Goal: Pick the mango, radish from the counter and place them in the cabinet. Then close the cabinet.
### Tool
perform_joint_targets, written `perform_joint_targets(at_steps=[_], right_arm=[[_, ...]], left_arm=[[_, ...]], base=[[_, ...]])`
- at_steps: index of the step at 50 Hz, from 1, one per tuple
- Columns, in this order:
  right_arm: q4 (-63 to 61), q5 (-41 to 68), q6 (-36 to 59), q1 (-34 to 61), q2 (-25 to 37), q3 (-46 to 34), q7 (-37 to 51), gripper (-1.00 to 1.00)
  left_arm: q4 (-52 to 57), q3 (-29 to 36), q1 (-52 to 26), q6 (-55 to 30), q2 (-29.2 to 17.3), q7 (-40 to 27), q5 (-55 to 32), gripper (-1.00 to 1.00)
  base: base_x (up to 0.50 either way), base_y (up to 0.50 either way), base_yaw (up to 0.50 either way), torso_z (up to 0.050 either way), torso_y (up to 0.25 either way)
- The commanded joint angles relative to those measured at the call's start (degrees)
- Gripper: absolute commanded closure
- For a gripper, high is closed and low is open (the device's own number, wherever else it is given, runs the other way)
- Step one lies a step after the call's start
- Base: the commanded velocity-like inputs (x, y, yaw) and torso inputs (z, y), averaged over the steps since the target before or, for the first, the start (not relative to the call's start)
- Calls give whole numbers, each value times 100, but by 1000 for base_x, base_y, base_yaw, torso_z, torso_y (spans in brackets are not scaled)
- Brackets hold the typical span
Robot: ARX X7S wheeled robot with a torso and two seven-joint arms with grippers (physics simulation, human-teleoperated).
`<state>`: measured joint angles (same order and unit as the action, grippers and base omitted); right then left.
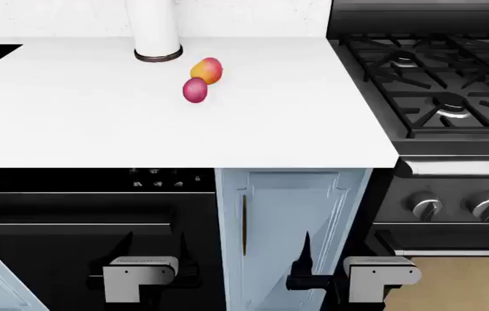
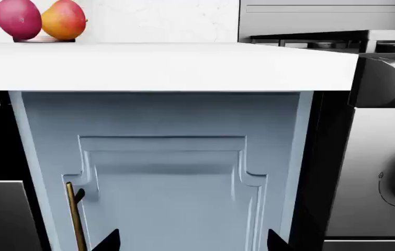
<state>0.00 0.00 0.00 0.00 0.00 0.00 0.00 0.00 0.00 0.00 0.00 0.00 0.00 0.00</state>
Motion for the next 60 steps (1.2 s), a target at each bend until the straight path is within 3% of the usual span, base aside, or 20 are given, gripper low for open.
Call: perform_joint_targets(at_steps=[1,9,16,28,36,54,60], right_arm=[[-18,54,20,-6,91,-131,123,-100],[-159,188,119,31,246,-280,310,-100],[-999,266,716,5,373,-351,407,-100],[-2333,1129,2298,571,639,-144,164,-100],[-3212,1807,3639,1224,928,91,115,-100],[-4279,2945,5268,2433,1410,546,4,-100],[-4550,3315,5802,2972,1513,731,86,-100]], left_arm=[[18,116,-6,0,-96,-104,-63,-100],[580,354,-72,-425,-242,-325,-43,-100],[1458,470,-264,-1196,-346,-392,-101,-100],[3217,571,-1398,-3665,-588,-184,-393,-100],[3787,97,-2605,-5487,-572,19,-1154,-100],[4815,-786,-4166,-8221,-968,577,-2346,-100],[5066,-1005,-4568,-8777,-1047,681,-2596,-100]], base=[[0,0,0,0,0],[0,0,0,0,0],[0,0,0,0,0],[0,0,0,0,0],[4,0,0,0,0],[342,0,0,0,0],[301,8,0,0,0]])
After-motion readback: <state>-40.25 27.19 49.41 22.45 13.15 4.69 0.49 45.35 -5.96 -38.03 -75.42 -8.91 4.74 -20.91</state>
